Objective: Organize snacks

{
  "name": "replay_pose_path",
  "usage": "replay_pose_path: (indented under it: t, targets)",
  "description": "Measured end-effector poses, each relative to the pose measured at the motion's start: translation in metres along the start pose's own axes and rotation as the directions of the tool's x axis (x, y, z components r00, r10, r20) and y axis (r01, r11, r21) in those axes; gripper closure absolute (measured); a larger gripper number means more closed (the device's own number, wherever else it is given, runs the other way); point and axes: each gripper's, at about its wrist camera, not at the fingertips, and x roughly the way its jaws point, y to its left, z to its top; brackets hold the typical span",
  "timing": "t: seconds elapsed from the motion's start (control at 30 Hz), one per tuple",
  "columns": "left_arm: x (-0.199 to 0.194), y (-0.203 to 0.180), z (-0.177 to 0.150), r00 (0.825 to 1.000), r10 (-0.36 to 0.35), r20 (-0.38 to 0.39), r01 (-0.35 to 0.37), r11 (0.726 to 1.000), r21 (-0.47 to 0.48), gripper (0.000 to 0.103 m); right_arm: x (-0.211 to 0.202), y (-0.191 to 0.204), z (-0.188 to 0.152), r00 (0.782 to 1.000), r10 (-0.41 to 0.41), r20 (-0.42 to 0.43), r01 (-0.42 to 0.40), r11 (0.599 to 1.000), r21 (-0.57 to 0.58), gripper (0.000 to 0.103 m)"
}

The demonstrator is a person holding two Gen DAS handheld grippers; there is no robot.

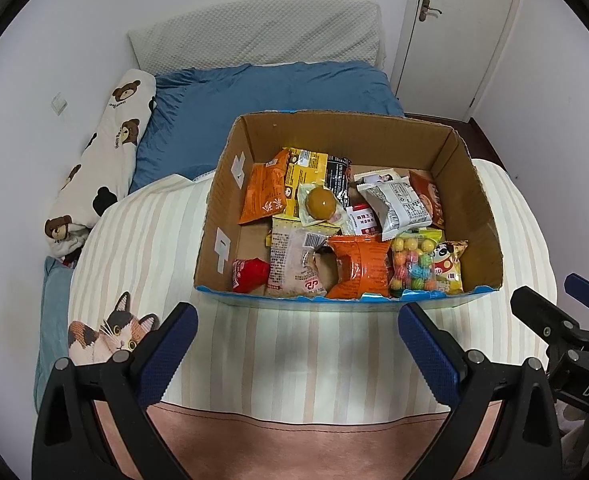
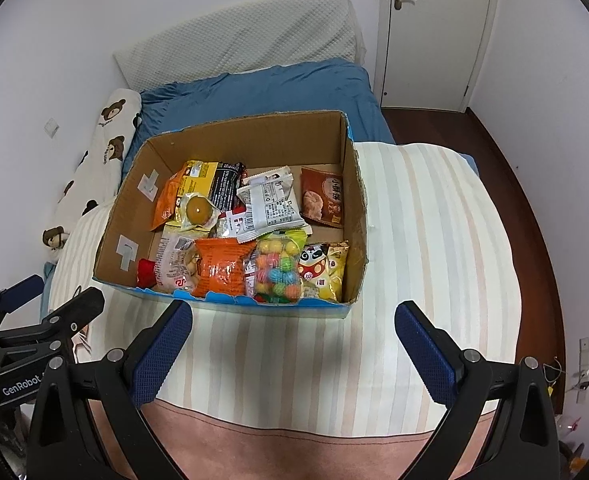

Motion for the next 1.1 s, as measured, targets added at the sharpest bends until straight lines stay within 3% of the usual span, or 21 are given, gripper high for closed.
replay_pose_path:
  t: [1.1]
  targets:
    - [-0.006, -0.003, -0.004, 1.0, 0.004, 0.013, -0.004, 1.0, 0.009, 0.0, -0.013, 0.0, -0.001, 1.0, 0.002, 0.009, -0.002, 1.0, -0.005, 0.0]
